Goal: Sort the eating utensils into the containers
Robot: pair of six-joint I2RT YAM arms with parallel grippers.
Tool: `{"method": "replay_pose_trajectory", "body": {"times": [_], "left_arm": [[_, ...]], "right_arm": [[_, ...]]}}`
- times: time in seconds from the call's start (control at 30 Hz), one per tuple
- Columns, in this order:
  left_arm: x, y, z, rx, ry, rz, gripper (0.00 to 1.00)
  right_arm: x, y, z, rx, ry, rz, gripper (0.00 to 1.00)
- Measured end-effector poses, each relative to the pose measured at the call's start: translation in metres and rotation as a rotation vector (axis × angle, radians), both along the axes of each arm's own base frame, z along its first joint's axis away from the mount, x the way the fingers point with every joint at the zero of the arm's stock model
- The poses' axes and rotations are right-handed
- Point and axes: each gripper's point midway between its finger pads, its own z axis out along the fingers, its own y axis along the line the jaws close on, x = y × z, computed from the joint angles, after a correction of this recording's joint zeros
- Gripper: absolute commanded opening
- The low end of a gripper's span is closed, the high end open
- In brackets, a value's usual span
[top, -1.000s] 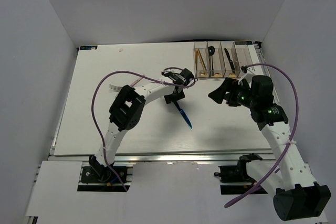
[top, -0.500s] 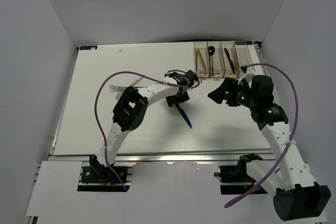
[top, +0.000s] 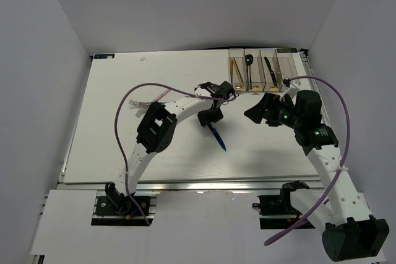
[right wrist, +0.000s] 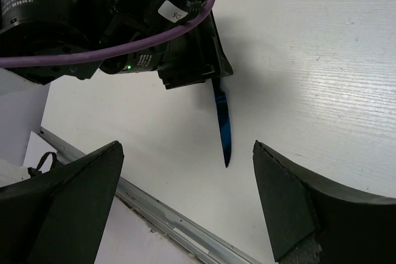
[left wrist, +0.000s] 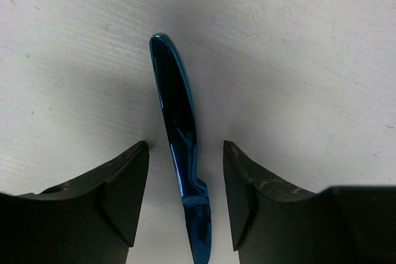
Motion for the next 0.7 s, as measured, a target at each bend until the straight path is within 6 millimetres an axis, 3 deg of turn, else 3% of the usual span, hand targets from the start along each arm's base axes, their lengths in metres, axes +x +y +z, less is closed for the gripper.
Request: {"method": "replay_pose_trajectory", "body": {"times": [0.23,0.33,0.47,0.7], "left_arm": [[-0.002,0.006,-0.002,-0.011,0.029,0.015,0.47],[-0.002,0.006,-0.002,-0.015,0.033,0.015,0.33],[-0.003,0.008,-0.003,-0.016,0.032,0.013,0.03],[-0.003,0.012,-0.002,-0.055,-0.019,-0.009,0.0]], "right_arm": [[-0.002,0.001,-0.003,0.011,0.007,0.004,0.89],[-0.003,0.002,0.0,0.016,-0.002,0.005,0.89],[-0.005,0.003,0.003,0.026,-0.009,0.013,0.89],[-0.008,0.008,-0.003,0.045,-0.005,0.045,0.89]]}}
